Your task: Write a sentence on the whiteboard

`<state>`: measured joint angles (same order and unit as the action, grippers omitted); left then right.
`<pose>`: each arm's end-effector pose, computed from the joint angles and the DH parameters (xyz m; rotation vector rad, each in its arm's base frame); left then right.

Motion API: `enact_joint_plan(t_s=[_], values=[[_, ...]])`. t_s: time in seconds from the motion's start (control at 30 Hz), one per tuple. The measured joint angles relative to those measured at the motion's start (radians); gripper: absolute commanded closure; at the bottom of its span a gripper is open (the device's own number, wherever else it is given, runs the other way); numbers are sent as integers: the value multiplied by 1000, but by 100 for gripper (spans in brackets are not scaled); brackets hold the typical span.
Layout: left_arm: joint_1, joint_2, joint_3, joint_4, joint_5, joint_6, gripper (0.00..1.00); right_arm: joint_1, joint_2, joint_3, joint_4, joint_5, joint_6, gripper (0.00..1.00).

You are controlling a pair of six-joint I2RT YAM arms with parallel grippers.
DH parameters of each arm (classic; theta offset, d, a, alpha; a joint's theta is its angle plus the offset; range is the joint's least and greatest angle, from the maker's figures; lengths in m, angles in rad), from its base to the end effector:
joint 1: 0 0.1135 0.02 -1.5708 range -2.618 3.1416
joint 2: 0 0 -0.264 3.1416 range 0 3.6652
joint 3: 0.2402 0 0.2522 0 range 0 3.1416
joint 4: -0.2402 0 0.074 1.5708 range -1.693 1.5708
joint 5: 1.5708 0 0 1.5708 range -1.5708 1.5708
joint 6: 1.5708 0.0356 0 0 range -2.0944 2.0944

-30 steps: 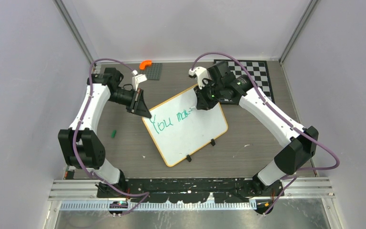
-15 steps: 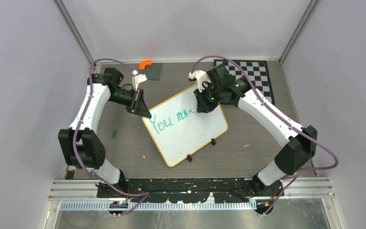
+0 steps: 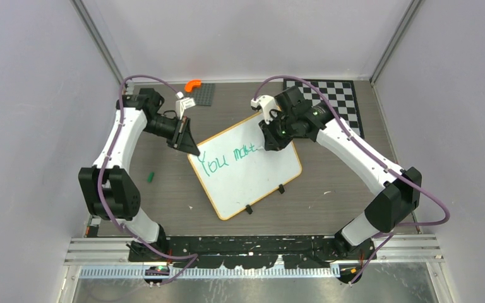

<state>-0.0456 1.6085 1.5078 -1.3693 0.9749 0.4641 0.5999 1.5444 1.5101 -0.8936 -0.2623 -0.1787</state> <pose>0.2875 -0.0426 0.3189 0.7084 2.4489 -1.2948 0.2629 0.1910 0.3422 -1.0595 2.2909 0.5008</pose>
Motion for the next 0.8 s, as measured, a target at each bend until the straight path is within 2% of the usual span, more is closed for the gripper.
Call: enact_joint_plan(t_s=[0.33, 0.5, 0.57, 0.8], values=[[-12, 56, 69, -69, -41, 93, 100, 0, -46, 69, -60, -24, -8, 100], [-29, 100, 155, -111, -71, 148, 98, 0, -64, 69, -72, -38, -11, 100], [-40, 127, 199, -127, -79, 169, 91, 0, -64, 69, -74, -50, -11, 100], [-60, 165, 262, -139, -94, 181, 59, 0, -66, 64, -78, -75, -11, 100]])
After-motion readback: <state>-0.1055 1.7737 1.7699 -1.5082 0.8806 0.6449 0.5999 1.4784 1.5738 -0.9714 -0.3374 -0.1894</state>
